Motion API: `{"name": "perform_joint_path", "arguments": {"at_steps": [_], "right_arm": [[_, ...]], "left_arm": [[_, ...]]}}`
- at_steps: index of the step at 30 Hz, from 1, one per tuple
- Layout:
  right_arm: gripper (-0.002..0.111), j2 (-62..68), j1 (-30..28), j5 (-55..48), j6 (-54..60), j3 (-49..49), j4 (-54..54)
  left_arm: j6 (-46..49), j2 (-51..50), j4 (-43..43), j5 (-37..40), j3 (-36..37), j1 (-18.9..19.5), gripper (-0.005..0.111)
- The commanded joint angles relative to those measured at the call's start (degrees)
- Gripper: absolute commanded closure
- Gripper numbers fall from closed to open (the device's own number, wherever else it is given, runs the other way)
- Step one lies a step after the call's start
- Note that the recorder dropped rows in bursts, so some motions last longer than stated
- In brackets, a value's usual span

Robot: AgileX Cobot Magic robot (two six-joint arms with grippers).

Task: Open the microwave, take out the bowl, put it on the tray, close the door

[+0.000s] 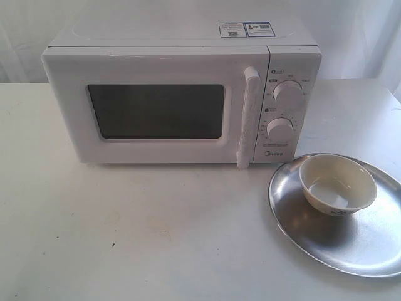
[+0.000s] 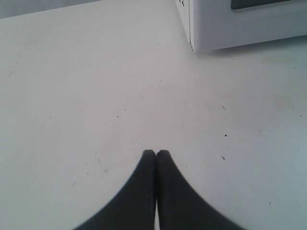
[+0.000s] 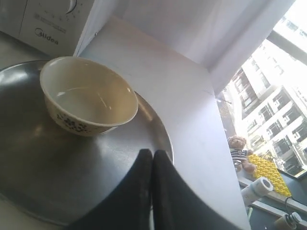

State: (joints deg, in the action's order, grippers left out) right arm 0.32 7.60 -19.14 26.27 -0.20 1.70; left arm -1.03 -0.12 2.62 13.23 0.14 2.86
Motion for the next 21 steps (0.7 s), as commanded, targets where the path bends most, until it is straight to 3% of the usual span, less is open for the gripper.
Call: {"name": "perform_joint_path", "arguments": {"at_steps": [1, 8, 11, 15, 21], "right_arm": [[0.108, -0.3, -0.3, 0.0, 2.4, 0.2, 0.5], [0.108, -0.3, -0.3, 0.5, 35.2, 0.2, 0.8], [0.108, -0.3, -0.3, 5.2, 39.8, 0.2, 0.8], [0.108, -0.3, -0.2, 4.8, 30.8, 0.2, -2.2], [0.108, -0.3, -0.2, -0.2, -1.4, 0.2, -9.4]], "left_arm": [[-0.2, 0.1, -0.4, 0.1, -0.1, -0.2, 0.107], [-0.2, 0.1, -0.4, 0.1, -0.1, -0.2, 0.107], [-0.2, 0.1, -0.4, 0.1, -0.1, -0.2, 0.107], [-0.2, 0.1, -0.4, 0.1, -0.1, -0.2, 0.107], [-0.2, 0.1, -0.4, 0.1, -0.1, -0.2, 0.107]]}}
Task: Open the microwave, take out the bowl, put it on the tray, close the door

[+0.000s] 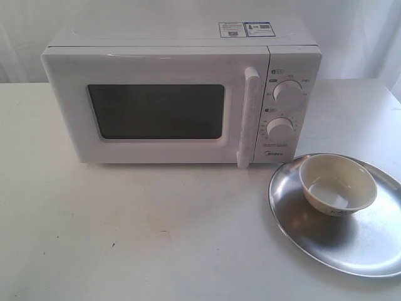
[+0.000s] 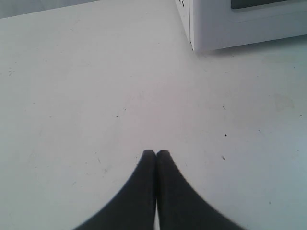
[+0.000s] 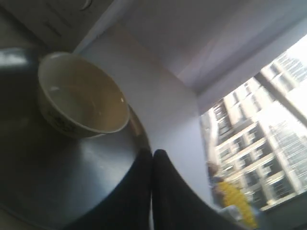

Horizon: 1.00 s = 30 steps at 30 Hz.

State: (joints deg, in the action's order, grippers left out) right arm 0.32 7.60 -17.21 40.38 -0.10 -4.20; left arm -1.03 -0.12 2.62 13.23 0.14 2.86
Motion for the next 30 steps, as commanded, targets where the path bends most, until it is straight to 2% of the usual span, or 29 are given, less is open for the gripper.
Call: {"name": "perform_joint_path", "arguments": {"at_steps": [1, 4, 7, 30], "right_arm": [[0.108, -0.3, -0.2, -2.1, -21.8, 0.1, -3.9], [0.108, -0.3, -0.2, -2.1, -34.4, 0.1, -3.9], [0.108, -0.3, -0.2, -2.2, -40.7, 0.1, -3.9], [0.108, -0.3, -0.2, -2.2, -39.1, 0.1, -3.7]], "left_arm": [[-0.2, 0.1, -0.4, 0.1, -0.1, -0.2, 0.107], [-0.2, 0.1, -0.4, 0.1, -0.1, -0.2, 0.107], [-0.2, 0.1, -0.4, 0.1, -0.1, -0.2, 0.107], [-0.2, 0.1, -0.4, 0.1, -0.1, -0.2, 0.107]]}}
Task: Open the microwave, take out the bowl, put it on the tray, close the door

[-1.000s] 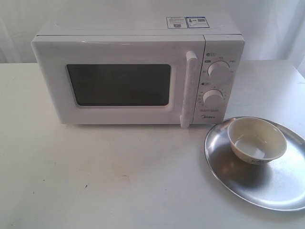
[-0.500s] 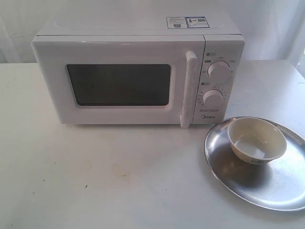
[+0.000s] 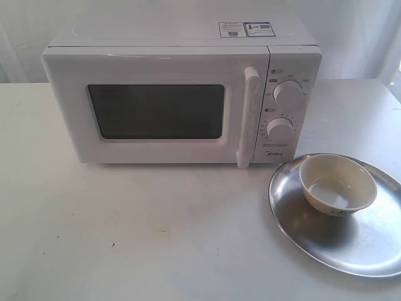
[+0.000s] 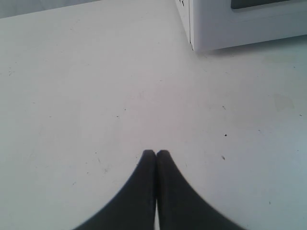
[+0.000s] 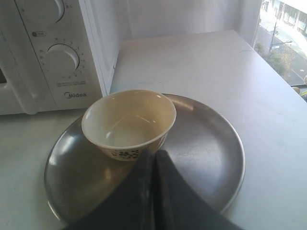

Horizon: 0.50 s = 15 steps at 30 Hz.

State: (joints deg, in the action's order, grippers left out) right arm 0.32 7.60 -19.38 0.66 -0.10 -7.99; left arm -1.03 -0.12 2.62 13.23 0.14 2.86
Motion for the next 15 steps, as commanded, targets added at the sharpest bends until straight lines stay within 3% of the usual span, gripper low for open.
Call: {"name": "perform_joint_path", "arguments": {"at_steps": [1, 15], "right_arm": [[0.108, -0.3, -0.2, -0.1, 0.6, 0.1, 0.1], [0.108, -0.3, -0.2, 0.1, 0.6, 0.1, 0.7]], "left_arm": [[-0.2, 0.1, -0.4, 0.1, -0.1, -0.2, 0.107], [-0.2, 0.1, -0.4, 0.1, -0.1, -0.2, 0.107]]}}
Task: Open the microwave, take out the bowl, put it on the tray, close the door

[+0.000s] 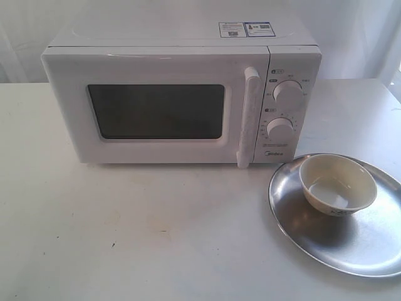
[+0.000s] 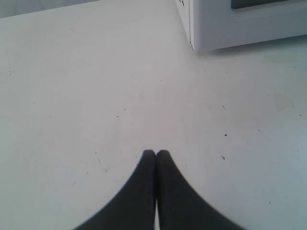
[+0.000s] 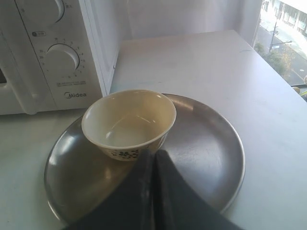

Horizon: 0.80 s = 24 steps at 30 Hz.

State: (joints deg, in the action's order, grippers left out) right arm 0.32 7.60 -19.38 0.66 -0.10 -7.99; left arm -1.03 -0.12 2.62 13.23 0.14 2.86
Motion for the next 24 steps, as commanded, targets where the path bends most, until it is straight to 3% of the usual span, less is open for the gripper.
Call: {"name": "perform_joint_path", "arguments": {"at_steps": [1, 5, 24], "right_arm": [[0.108, -0.3, -0.2, 0.2, 0.6, 0.1, 1.3], [0.108, -0.3, -0.2, 0.4, 0.6, 0.1, 7.7], [0.108, -0.3, -0.2, -0.2, 4.4, 0.1, 7.7]], "left_arm": [[-0.2, 0.1, -0.4, 0.1, -0.1, -0.2, 0.107], [-0.2, 0.1, -0.4, 0.1, -0.1, -0.2, 0.107], [-0.2, 0.1, -0.4, 0.1, -0.1, -0.2, 0.107]]}}
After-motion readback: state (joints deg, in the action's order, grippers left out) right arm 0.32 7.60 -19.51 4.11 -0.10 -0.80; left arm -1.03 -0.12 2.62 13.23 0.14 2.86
